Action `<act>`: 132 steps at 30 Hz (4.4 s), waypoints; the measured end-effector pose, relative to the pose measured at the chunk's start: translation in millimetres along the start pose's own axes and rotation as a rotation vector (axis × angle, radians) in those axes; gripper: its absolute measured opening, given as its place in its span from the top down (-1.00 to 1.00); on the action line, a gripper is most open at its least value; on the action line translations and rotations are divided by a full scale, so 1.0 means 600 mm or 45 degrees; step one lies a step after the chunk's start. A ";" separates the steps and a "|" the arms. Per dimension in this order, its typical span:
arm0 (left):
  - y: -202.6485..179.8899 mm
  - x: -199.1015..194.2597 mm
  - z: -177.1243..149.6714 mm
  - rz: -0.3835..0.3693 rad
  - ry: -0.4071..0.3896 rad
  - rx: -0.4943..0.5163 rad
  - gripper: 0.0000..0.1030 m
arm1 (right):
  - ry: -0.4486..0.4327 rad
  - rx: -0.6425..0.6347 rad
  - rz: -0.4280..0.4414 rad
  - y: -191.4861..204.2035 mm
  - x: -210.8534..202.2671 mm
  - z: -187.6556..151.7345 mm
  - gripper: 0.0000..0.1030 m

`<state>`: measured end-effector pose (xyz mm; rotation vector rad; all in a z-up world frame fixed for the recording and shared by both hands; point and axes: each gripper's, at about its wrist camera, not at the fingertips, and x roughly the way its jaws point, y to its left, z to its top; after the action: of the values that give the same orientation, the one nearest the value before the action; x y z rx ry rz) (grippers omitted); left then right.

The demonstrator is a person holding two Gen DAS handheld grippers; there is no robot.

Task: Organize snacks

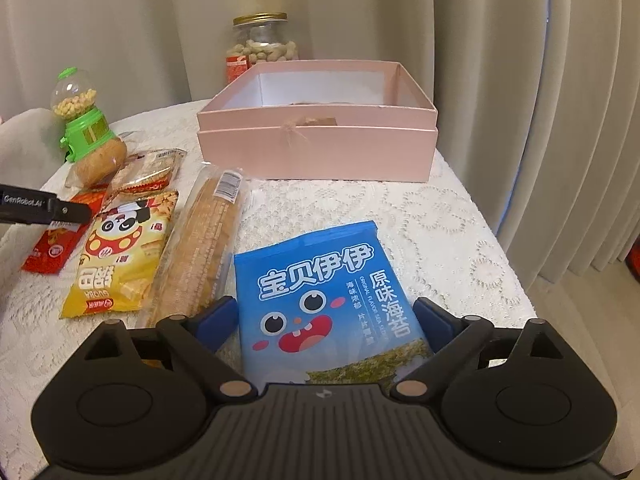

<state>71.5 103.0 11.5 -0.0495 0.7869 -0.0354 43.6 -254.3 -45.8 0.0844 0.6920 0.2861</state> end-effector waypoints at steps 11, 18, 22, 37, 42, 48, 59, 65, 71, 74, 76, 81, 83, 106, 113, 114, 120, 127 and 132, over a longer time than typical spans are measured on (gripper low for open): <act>0.027 -0.029 -0.029 -0.117 -0.050 -0.042 -0.21 | -0.002 -0.011 -0.017 0.006 -0.002 -0.002 -0.84; 0.061 -0.067 -0.070 -0.154 -0.081 -0.131 -0.15 | -0.099 -0.163 -0.116 0.048 -0.031 0.047 -0.84; 0.066 -0.076 -0.079 -0.163 -0.091 -0.144 -0.12 | -0.112 -0.189 -0.002 0.101 -0.043 0.101 -0.84; 0.092 -0.080 -0.109 -0.249 -0.184 -0.177 -0.03 | 0.210 -0.528 0.136 0.427 0.134 0.223 -0.84; 0.100 -0.080 -0.114 -0.278 -0.206 -0.201 -0.03 | 0.240 -0.571 0.124 0.460 0.174 0.225 -0.74; 0.101 -0.081 -0.118 -0.277 -0.225 -0.212 -0.05 | 0.315 -0.419 0.244 0.420 0.179 0.237 -0.28; 0.112 -0.081 -0.120 -0.325 -0.236 -0.269 -0.05 | 0.334 -0.287 0.325 0.290 0.054 0.222 -0.03; 0.074 -0.084 -0.115 -0.251 -0.205 -0.094 -0.08 | 0.286 -0.285 0.156 0.190 -0.012 0.157 -0.03; 0.052 -0.084 -0.111 -0.165 -0.178 -0.105 -0.08 | 0.274 -0.117 0.109 0.092 -0.049 0.117 -0.03; 0.052 -0.093 -0.108 -0.180 -0.152 -0.158 0.01 | 0.218 -0.090 0.091 0.068 -0.069 0.102 -0.03; 0.050 -0.100 -0.104 -0.225 -0.143 -0.191 0.04 | 0.179 -0.082 0.109 0.054 -0.083 0.093 -0.03; 0.022 -0.142 -0.092 -0.289 -0.223 -0.192 0.06 | 0.070 -0.070 0.133 0.034 -0.104 0.087 -0.03; 0.013 -0.163 -0.080 -0.356 -0.262 -0.232 0.06 | 0.021 -0.065 0.137 0.026 -0.111 0.085 -0.03; -0.222 -0.055 0.255 -0.379 -0.307 -0.053 0.05 | -0.150 0.059 0.169 -0.063 -0.112 0.098 -0.03; -0.193 -0.092 0.229 -0.231 -0.289 0.054 0.05 | -0.201 0.092 0.167 -0.077 -0.124 0.146 -0.03; -0.186 -0.098 0.222 -0.218 -0.299 0.060 0.05 | -0.228 0.084 0.161 -0.076 -0.129 0.158 -0.03; -0.120 -0.151 0.217 -0.133 -0.448 0.170 0.03 | -0.303 0.049 0.173 -0.059 -0.134 0.322 -0.03; -0.001 -0.167 0.209 0.041 -0.528 0.160 0.04 | -0.201 0.040 0.136 -0.030 -0.028 0.433 -0.54; 0.048 -0.098 0.145 -0.154 -0.280 -0.038 0.04 | -0.047 0.006 0.107 -0.026 0.029 0.372 -0.54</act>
<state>92.1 137.1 112.9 -0.1270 0.5641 -0.1307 202.9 -260.2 112.6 0.1233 0.6538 0.3623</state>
